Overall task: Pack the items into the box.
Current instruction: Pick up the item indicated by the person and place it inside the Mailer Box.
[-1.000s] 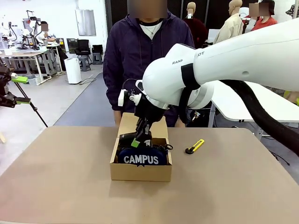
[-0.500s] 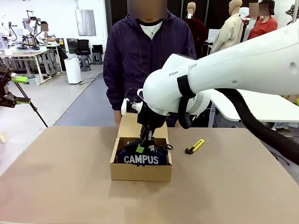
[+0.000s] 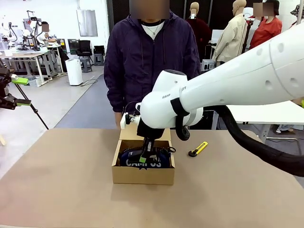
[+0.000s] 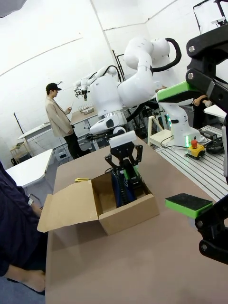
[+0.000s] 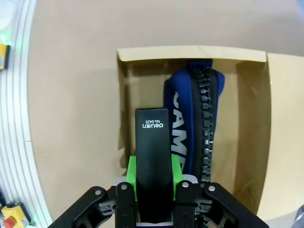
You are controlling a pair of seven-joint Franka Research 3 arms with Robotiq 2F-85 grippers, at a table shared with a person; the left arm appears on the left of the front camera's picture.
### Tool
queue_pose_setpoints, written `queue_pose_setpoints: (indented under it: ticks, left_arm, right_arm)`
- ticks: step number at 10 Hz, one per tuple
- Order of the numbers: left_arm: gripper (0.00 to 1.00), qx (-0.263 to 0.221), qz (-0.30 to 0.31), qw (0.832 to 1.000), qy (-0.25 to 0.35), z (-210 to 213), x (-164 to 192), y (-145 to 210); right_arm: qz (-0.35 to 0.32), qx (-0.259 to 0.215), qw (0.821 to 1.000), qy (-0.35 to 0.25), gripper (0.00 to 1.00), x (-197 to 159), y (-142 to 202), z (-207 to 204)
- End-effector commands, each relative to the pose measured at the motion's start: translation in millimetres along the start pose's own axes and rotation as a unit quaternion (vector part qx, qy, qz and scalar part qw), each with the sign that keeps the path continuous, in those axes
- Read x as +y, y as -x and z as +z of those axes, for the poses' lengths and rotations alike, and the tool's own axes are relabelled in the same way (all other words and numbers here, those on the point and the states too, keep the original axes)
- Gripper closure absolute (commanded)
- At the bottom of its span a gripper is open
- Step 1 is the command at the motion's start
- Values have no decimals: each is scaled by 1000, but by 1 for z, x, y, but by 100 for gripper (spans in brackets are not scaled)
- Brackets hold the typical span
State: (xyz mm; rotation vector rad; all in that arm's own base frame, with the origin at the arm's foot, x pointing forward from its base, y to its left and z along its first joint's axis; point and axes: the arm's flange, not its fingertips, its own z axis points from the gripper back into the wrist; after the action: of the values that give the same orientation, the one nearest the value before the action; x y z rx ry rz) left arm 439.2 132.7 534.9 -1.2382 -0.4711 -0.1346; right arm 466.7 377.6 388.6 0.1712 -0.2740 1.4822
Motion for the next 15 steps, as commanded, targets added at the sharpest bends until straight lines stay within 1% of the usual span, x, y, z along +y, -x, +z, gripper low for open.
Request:
queue_pose_setpoints:
  ticks: [1, 5, 6, 7, 8, 13, 15]
  left_arm:
    - [0, 3, 5, 1000, -3, 1, -3, 0]
    - [0, 3, 5, 1000, -3, 1, -3, 0]
    - [0, 3, 5, 1000, -3, 1, -3, 0]
    - [0, 3, 5, 1000, -3, 1, -3, 0]
    - [0, 3, 5, 1000, -3, 1, -3, 0]
    - [0, 3, 5, 1000, -3, 1, -3, 0]
    - [0, 3, 5, 1000, -3, 1, -3, 0]
  right_arm:
    - [5, 9, 1000, 20, 100, -9, -10, -10]
    - [18, 10, 1000, 14, 100, -16, -9, -19]
    - [20, 6, 1000, 8, 67, -16, -9, -19]
    - [23, 7, 1000, 5, 7, -16, -8, -20]
    - [22, 9, 1000, 3, 0, -16, -7, -20]
    - [25, -1, 1000, -5, 0, -17, -6, -19]
    - [32, -7, 999, -9, 0, -21, -5, -4]
